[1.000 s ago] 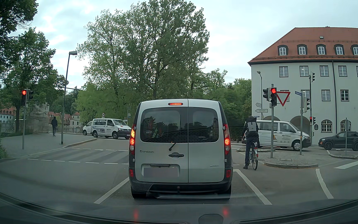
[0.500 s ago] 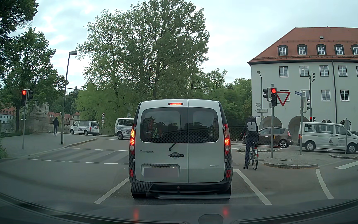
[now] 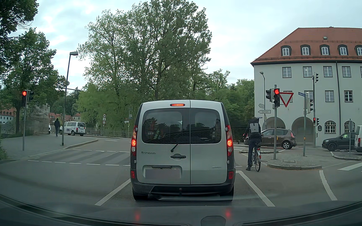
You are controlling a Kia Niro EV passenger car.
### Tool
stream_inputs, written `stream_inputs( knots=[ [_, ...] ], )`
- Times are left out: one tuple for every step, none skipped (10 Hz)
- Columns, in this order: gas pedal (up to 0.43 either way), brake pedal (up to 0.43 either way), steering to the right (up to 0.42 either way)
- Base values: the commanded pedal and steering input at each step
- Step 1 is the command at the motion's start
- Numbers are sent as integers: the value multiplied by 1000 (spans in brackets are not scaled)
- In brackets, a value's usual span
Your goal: Follow the waypoints while adhering to traffic rules and regulations
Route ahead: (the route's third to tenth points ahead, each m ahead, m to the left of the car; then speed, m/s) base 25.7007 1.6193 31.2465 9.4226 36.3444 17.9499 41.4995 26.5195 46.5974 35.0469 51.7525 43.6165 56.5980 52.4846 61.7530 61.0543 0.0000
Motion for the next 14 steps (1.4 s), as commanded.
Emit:
stream_inputs(
  knots=[
    [0,244,-5],
    [0,244,-5],
    [0,244,-5],
    [0,244,-5],
    [0,244,-5],
    [0,244,-5],
    [0,244,-5],
    [0,244,-5],
    [0,244,-5],
    [0,244,-5],
    [0,244,-5],
    [0,244,-5],
    [0,244,-5],
    [0,244,-5]
  ],
)
